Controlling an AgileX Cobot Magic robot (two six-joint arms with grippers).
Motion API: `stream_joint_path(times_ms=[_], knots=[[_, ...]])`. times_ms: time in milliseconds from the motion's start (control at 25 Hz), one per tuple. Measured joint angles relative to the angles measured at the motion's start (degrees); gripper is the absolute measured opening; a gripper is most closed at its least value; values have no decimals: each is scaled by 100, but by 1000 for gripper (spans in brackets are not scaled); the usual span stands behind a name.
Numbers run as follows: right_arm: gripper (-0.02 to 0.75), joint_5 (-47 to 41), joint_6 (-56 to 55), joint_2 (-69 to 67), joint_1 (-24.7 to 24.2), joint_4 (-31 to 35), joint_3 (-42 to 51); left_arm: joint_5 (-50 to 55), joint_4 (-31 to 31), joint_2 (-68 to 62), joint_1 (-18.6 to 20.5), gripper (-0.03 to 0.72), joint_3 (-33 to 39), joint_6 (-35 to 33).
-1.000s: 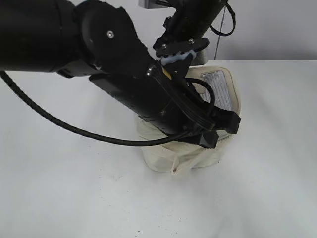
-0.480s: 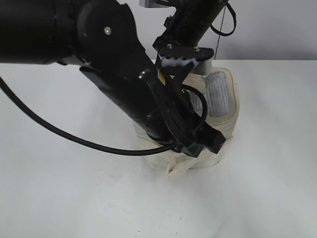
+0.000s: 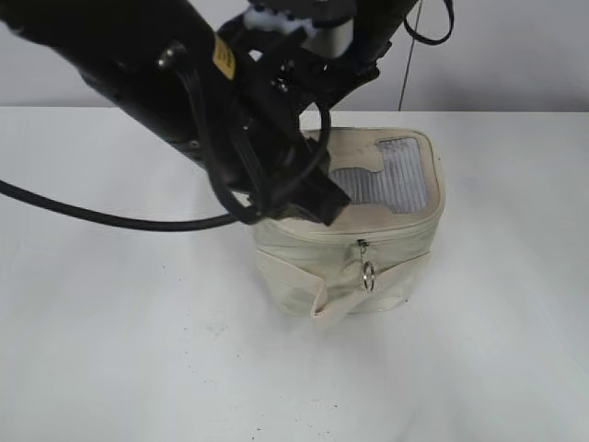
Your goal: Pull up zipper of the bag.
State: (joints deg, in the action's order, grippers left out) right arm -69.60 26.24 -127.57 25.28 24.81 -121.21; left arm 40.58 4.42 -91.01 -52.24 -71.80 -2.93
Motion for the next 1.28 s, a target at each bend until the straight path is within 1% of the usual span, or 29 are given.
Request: stream_joint_path(times_ms=[160,280,360,520,640,800,920,1040,1200,1280], knots=[[580,-5,-75,207,-272,-30,-7,-209,-66,10,407,363,0,0],[582,-5,-231,280,-620,-37,-10,-676,-56,10,759,408,0,0],[584,-5,-396,332,-852,-60,-10,-814,-10,-33,970,419,-110,0],[585,-5,-580,451,-1272,-82,14,-894,227,-375,1376,424,-621,-71],[585,-5,-602,611,-1464,-93,259,-809,560,-808,1565,425,-1166,-461],[585,-5,-595,922,-1571,-127,865,-338,1272,-1480,1664,425,-2001,-1261],[585,-5,-487,1153,-1638,-130,1364,96,1791,-1967,1664,426,-2610,-1719],[577,-5,-331,1392,-1799,-118,1826,460,2235,-2475,1664,428,-3199,-2003],[541,-5,-177,1814,-2127,-80,2449,832,2799,-3109,1664,434,-3887,-2506],[526,-5,-108,2023,-2319,-6,2783,1010,3011,-3376,1664,435,-4226,-2624]])
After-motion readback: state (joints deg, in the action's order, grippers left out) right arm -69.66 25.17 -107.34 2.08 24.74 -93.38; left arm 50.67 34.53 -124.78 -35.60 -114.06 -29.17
